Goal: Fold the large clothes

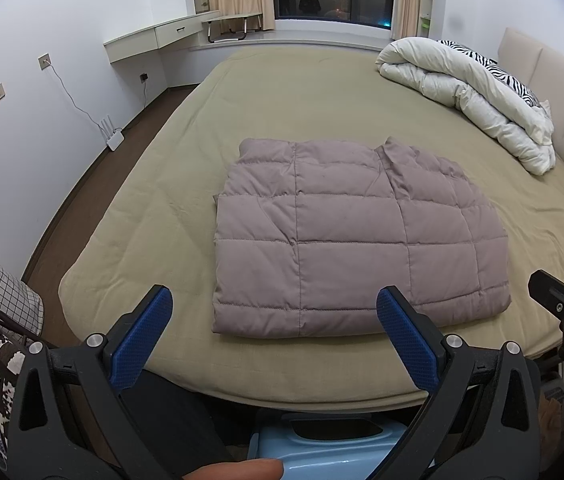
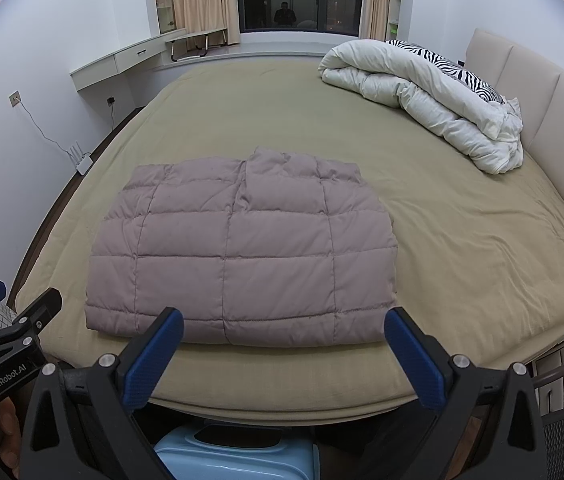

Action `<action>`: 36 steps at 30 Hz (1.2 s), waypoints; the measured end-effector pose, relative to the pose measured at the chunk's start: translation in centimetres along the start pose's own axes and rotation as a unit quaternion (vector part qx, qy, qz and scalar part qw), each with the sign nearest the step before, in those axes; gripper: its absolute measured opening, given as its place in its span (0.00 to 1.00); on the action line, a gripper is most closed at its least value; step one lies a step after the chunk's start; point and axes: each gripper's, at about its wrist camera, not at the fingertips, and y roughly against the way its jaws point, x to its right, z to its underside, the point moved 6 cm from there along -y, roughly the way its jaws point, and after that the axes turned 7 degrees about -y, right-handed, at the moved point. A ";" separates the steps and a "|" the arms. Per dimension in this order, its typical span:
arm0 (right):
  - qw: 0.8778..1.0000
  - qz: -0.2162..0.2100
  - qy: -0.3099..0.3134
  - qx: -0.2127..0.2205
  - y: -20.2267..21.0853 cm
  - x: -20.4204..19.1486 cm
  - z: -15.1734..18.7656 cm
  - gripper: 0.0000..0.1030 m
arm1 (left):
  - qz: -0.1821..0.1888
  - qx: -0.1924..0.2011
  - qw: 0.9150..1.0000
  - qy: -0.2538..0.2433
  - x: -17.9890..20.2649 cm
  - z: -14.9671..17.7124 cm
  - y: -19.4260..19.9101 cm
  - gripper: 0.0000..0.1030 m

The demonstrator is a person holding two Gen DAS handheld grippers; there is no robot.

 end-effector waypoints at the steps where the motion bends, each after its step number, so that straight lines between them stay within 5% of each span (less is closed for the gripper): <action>1: 1.000 0.000 0.000 0.000 0.0 0.0 0.0 1.00 | 0.000 0.000 1.000 0.000 0.0 0.0 0.0 1.00; 36: 1.000 -0.001 0.002 -0.006 -0.4 0.5 1.1 1.00 | 0.004 0.009 1.000 -0.012 -0.3 0.0 0.1 1.00</action>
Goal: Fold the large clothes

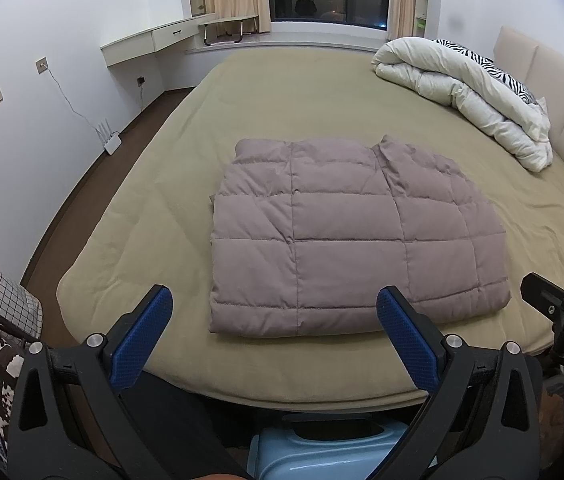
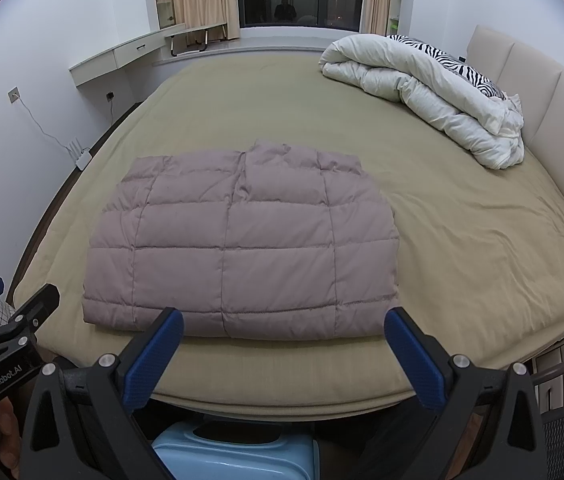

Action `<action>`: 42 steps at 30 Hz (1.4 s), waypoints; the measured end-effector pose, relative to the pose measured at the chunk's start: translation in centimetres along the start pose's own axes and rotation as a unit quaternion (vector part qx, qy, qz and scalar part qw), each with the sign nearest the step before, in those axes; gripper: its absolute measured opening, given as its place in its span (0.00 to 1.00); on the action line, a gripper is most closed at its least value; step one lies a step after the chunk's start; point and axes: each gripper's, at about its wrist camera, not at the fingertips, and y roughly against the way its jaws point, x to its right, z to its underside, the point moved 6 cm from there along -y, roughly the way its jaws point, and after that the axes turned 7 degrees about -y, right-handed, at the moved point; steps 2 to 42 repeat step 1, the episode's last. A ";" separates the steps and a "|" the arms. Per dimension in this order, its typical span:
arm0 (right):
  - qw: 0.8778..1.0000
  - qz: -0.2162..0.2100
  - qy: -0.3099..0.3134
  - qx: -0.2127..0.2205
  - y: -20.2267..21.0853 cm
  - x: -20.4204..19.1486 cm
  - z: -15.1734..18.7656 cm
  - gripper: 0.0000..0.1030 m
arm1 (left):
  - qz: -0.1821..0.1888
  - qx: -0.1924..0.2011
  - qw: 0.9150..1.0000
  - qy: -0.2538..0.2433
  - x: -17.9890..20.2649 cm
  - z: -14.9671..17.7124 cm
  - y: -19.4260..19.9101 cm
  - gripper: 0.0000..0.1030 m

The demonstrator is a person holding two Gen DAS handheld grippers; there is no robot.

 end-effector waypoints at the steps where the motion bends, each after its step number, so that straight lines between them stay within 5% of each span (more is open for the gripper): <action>1: 1.000 0.000 0.000 -0.001 -0.1 0.1 0.1 1.00 | 0.000 -0.001 1.000 0.000 0.0 0.0 0.0 1.00; 42: 1.000 0.000 0.000 -0.001 -0.1 0.1 0.1 1.00 | 0.000 -0.001 1.000 0.000 0.0 0.0 0.0 1.00</action>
